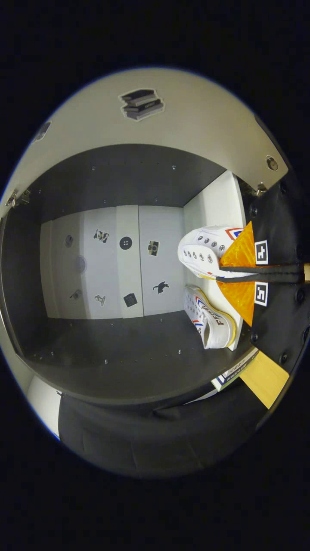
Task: Open the shoe cabinet door, grab the shoes and put them into the shoe cabinet, then close the shoe cabinet door.
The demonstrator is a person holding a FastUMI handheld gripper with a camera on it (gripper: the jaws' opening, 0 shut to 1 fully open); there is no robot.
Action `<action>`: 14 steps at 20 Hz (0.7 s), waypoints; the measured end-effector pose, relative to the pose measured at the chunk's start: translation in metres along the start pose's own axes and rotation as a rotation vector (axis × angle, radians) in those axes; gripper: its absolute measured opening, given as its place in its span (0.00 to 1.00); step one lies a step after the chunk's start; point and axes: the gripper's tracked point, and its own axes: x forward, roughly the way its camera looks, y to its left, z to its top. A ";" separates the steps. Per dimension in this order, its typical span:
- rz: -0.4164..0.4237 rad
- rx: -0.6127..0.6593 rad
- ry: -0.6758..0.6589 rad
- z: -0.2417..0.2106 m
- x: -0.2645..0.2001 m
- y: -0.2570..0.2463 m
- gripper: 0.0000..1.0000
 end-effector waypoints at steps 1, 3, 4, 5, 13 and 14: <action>-0.002 -0.004 0.006 -0.001 0.009 -0.002 0.01; -0.007 -0.019 0.027 -0.005 0.028 -0.006 0.01; -0.009 -0.028 0.033 -0.006 0.036 -0.008 0.01; -0.014 -0.042 0.036 -0.006 0.045 -0.010 0.01; -0.037 -0.185 -0.003 0.014 0.101 -0.015 0.01; -0.031 -0.193 0.010 0.011 0.106 -0.013 0.01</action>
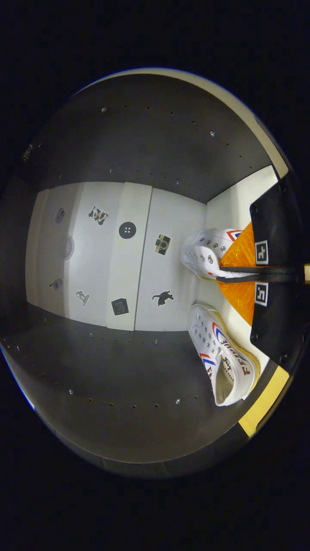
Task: Open the shoe cabinet door, grab the shoes and put them into the shoe cabinet, then close the shoe cabinet door.
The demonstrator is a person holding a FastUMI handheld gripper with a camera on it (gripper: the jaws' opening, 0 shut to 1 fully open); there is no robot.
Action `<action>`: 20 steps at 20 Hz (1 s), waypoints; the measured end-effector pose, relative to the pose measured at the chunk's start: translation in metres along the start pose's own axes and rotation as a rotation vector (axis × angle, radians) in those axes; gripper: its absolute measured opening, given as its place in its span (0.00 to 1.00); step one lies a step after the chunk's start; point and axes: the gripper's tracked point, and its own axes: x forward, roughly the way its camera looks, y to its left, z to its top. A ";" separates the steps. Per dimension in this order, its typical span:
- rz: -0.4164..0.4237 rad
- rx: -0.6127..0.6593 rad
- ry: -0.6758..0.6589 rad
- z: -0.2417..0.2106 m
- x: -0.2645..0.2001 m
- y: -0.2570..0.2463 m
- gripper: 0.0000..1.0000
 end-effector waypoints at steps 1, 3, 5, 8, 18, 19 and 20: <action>0.005 -0.005 0.007 -0.003 0.006 0.002 0.01; 0.004 -0.021 0.017 -0.007 0.012 0.004 0.01; -0.004 -0.038 0.014 -0.008 0.015 0.005 0.01; -0.003 -0.037 0.015 -0.009 0.015 0.007 0.01; -0.061 -0.088 -0.159 0.041 -0.073 0.018 0.98; -0.062 -0.072 -0.177 0.046 -0.089 0.021 0.98; -0.057 -0.058 -0.193 0.051 -0.106 0.024 0.98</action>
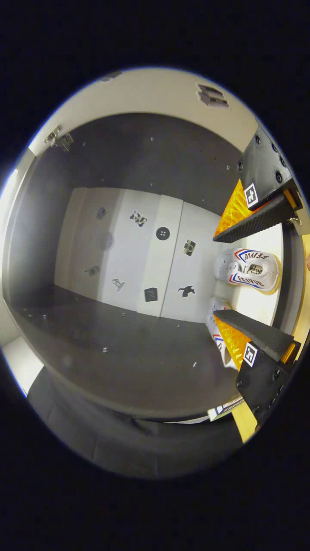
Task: Open the shoe cabinet door, grab the shoes and put them into the shoe cabinet, then close the shoe cabinet door.
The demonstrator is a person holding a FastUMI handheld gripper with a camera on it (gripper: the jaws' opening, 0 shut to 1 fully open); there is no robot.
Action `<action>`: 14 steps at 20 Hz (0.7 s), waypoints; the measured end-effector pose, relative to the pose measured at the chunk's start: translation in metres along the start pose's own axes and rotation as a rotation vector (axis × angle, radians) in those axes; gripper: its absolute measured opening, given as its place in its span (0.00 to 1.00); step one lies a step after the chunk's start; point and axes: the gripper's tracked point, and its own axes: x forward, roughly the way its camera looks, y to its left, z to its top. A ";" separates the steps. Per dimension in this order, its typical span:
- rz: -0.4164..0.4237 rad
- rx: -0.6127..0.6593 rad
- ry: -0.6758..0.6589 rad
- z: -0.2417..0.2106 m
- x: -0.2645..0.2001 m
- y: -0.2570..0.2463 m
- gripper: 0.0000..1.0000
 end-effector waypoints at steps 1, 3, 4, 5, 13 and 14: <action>0.005 0.011 -0.014 0.006 -0.017 0.002 0.98; 0.016 0.030 -0.045 0.021 -0.053 0.003 0.98; 0.021 0.040 -0.063 0.029 -0.071 0.003 0.98; 0.025 0.052 -0.079 0.035 -0.088 0.003 0.97; 0.071 0.082 -0.127 0.058 -0.220 -0.009 0.97; 0.074 0.080 -0.128 0.058 -0.235 -0.012 0.97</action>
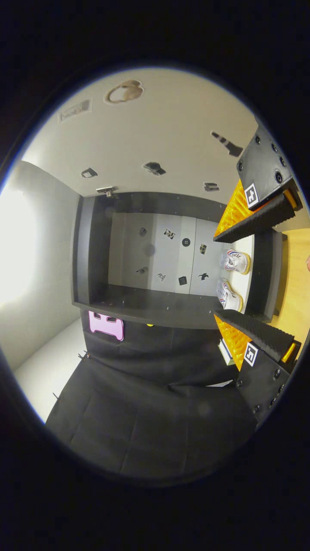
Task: Open the shoe cabinet door, grab the shoes and put them into the shoe cabinet, then close the shoe cabinet door.
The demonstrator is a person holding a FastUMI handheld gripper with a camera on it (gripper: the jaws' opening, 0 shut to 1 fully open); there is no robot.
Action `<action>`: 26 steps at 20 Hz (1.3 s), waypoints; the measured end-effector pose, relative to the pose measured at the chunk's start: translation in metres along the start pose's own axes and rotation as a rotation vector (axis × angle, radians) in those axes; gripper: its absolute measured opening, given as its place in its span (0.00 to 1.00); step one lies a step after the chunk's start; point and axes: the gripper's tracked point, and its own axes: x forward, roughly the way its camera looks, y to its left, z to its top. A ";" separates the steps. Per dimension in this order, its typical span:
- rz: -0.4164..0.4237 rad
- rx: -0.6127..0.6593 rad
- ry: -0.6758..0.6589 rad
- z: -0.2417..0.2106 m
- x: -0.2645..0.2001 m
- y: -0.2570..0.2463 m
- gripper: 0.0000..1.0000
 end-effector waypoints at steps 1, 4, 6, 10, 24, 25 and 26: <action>0.011 0.001 -0.001 0.003 -0.015 0.000 0.97; 0.041 0.011 -0.005 0.009 -0.058 -0.001 0.97; 0.064 0.025 -0.009 0.013 -0.084 -0.005 0.97; 0.068 0.052 0.008 0.014 -0.126 -0.029 0.97; 0.097 0.203 0.024 0.012 -0.190 -0.156 0.97; 0.095 0.221 0.024 0.011 -0.191 -0.167 0.97; 0.085 0.232 0.025 0.010 -0.192 -0.180 0.97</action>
